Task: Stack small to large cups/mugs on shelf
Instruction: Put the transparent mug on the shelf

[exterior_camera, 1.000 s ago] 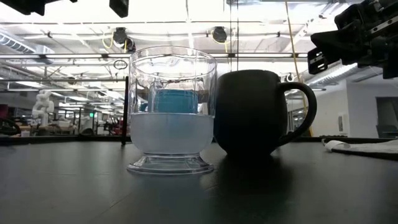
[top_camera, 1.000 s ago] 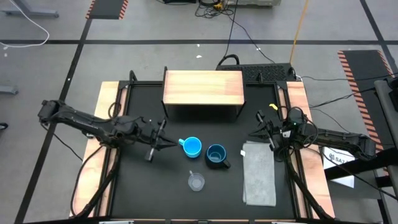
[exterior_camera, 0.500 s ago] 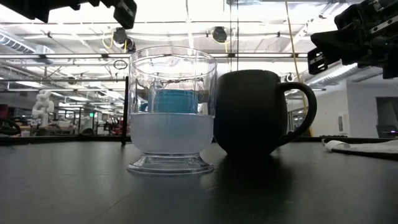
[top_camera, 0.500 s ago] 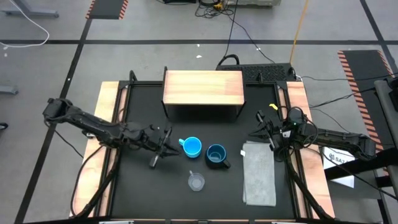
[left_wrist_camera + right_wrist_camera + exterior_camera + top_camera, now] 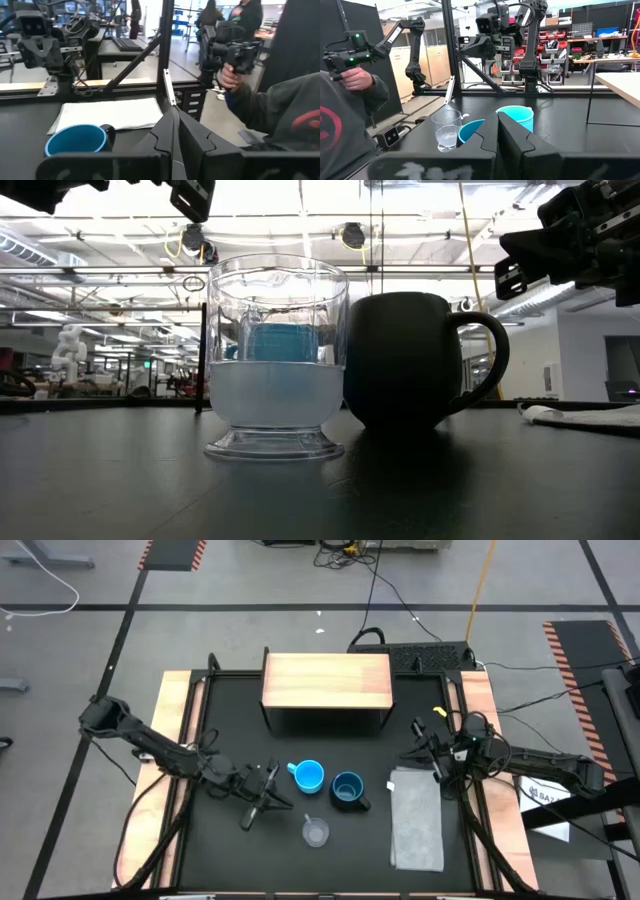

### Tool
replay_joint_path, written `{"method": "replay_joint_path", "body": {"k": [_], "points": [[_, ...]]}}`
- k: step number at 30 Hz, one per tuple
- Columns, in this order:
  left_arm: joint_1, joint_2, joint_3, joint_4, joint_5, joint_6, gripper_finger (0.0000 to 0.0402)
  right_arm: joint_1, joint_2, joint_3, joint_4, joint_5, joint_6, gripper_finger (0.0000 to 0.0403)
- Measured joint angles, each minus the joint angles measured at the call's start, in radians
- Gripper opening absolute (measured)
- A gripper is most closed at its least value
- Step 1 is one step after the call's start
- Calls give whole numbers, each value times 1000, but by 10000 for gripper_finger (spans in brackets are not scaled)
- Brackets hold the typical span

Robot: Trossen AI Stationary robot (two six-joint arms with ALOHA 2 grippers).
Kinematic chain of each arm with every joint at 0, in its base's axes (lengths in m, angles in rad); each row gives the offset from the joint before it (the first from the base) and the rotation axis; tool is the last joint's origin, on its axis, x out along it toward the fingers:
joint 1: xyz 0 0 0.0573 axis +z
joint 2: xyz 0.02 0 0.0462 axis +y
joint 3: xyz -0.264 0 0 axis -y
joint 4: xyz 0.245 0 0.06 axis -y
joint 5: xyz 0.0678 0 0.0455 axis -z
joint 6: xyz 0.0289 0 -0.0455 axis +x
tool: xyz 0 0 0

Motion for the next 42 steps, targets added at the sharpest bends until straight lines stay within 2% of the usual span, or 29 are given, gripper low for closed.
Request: {"method": "replay_joint_path", "body": {"k": [3,6,12,16,20,25,27,31,39,42], "points": [[-9,46,34,-27,-29,30,26,0,0,0,0,0,5,0],[-16,85,100,-133,-35,80,26,0,0,0,0,0,5,0],[-16,130,268,-464,-38,183,26,0,0,0,-4,0,27,0],[-3,128,355,-620,-52,221,26,0,0,0,-4,0,61,0],[22,128,421,-716,-29,220,26,0,0,0,-7,0,75,0],[56,152,445,-744,68,192,27,0,0,0,-7,0,76,0],[60,157,446,-740,78,181,30,0,0,0,-8,0,76,0],[63,162,447,-758,105,167,72,0,0,0,-8,0,76,0],[64,174,446,-748,97,133,220,0,0,0,-7,0,76,0],[71,175,446,-749,98,99,259,0,0,0,-7,0,76,0]]}}
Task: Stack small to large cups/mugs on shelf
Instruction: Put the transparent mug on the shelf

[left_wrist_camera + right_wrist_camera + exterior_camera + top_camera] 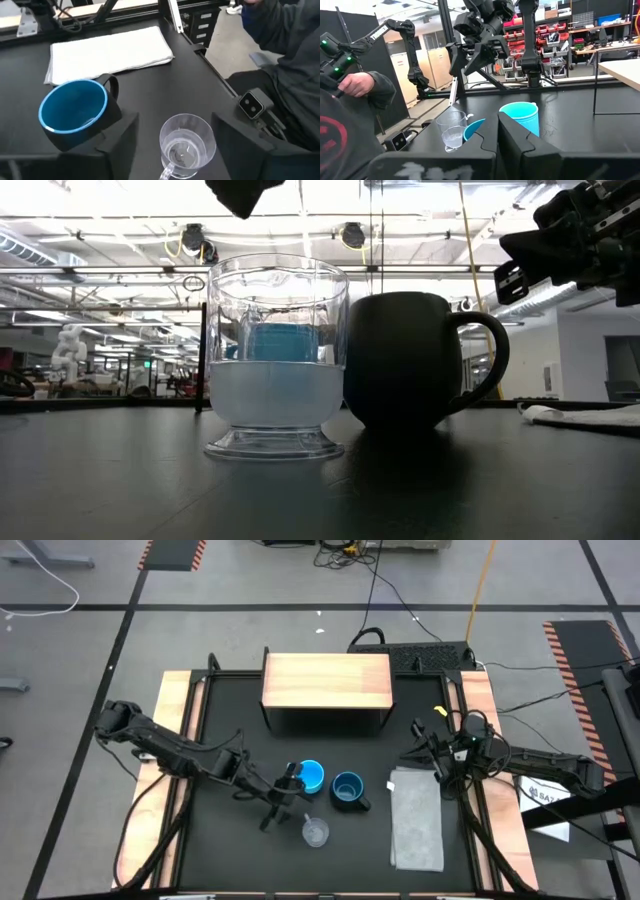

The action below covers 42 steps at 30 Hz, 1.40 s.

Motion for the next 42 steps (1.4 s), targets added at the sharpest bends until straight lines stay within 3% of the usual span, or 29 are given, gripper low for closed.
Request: {"method": "replay_joint_path", "body": {"k": [4,14,22,32,42], "points": [[12,0,0,6,31,-25,280,0,0,0,0,0,0,0],[22,13,8,-10,88,-50,275,0,0,0,0,0,0,0],[53,158,214,-381,90,-18,275,0,1,0,6,0,0,0],[55,324,419,-490,218,57,276,0,2,0,-1,0,6,0],[40,441,484,-512,217,52,276,0,2,0,8,0,51,0]]}}
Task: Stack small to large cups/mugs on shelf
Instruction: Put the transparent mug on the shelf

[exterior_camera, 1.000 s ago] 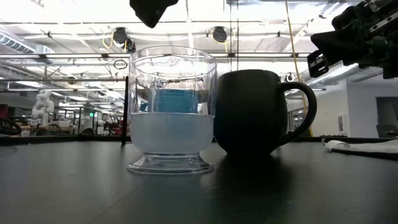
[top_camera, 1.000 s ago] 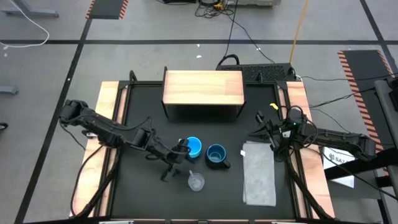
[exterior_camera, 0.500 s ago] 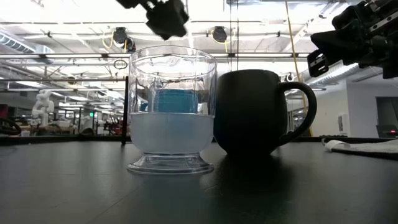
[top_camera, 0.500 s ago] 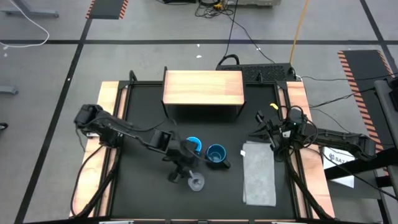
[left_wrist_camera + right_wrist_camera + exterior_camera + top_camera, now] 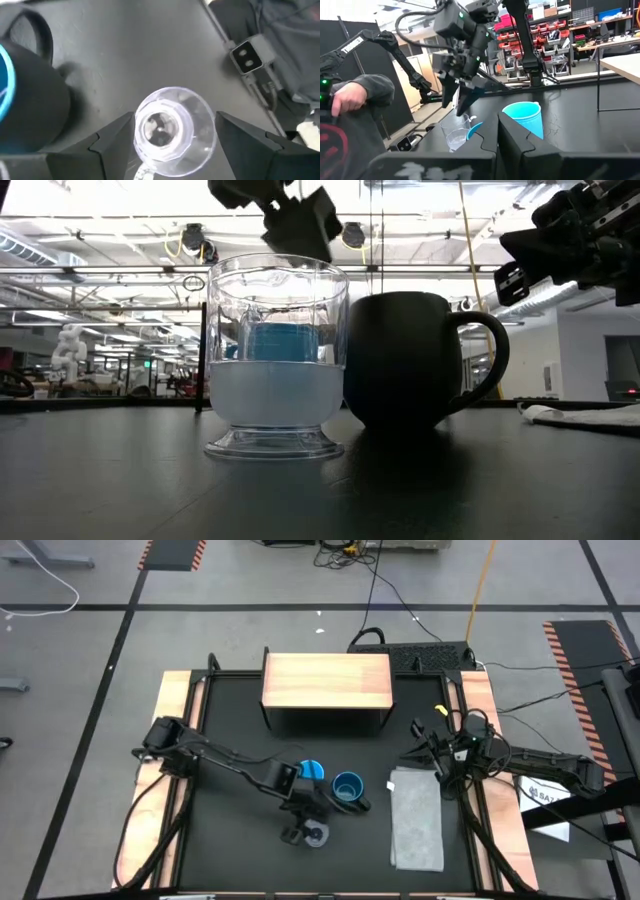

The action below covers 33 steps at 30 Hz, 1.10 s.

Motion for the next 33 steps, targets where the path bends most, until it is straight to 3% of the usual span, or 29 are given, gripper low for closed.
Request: {"method": "replay_joint_path", "body": {"k": [14,22,33], "points": [[18,11,-37,5,-60,18,276,0,0,0,-1,0,-6,0],[18,11,-93,100,-78,17,275,0,0,0,-10,0,-7,0],[18,10,-139,155,-52,-9,275,0,0,0,-23,0,-6,0]]}}
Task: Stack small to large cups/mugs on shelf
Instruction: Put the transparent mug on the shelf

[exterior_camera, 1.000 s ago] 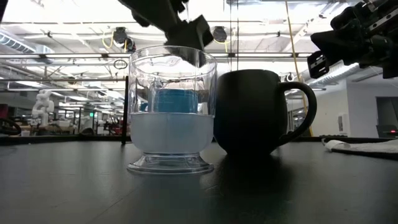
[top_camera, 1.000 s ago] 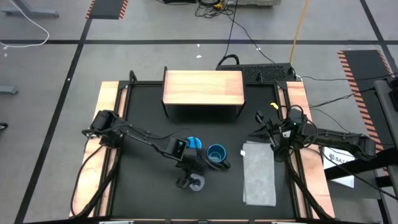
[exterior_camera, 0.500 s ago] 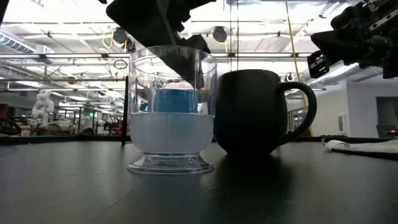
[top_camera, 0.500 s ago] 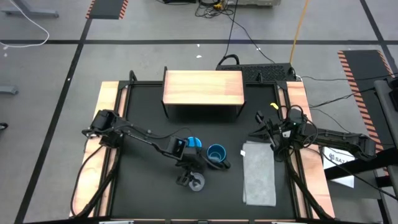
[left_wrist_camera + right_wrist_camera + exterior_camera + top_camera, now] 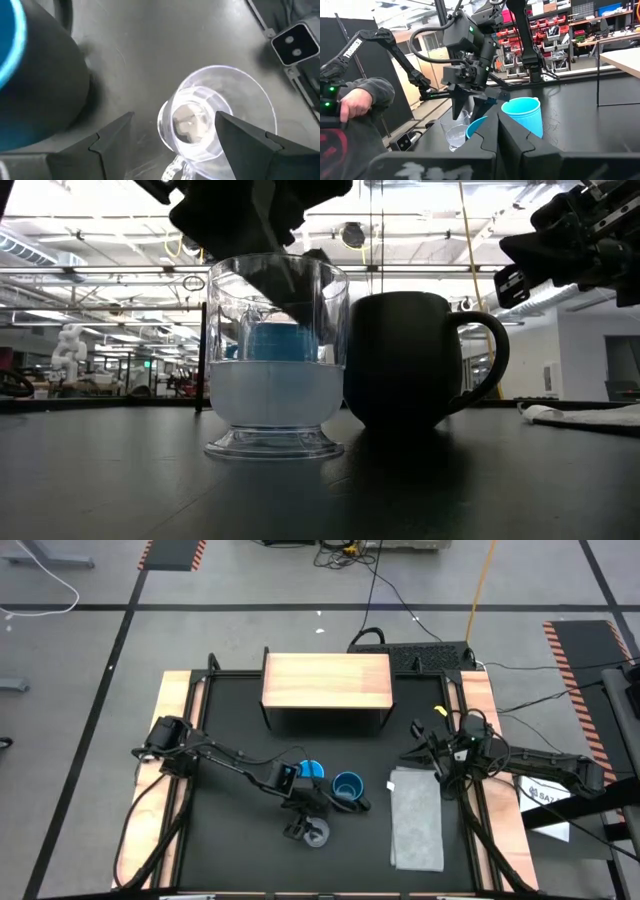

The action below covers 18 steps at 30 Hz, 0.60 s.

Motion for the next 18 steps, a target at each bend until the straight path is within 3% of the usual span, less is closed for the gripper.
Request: {"method": "replay_joint_path", "body": {"k": [8,18], "points": [[1,0,-11,22,9,21,260,0,0,0,-5,0,-4,0],[8,0,-11,17,34,21,149,0,0,0,-8,0,-5,0]]}}
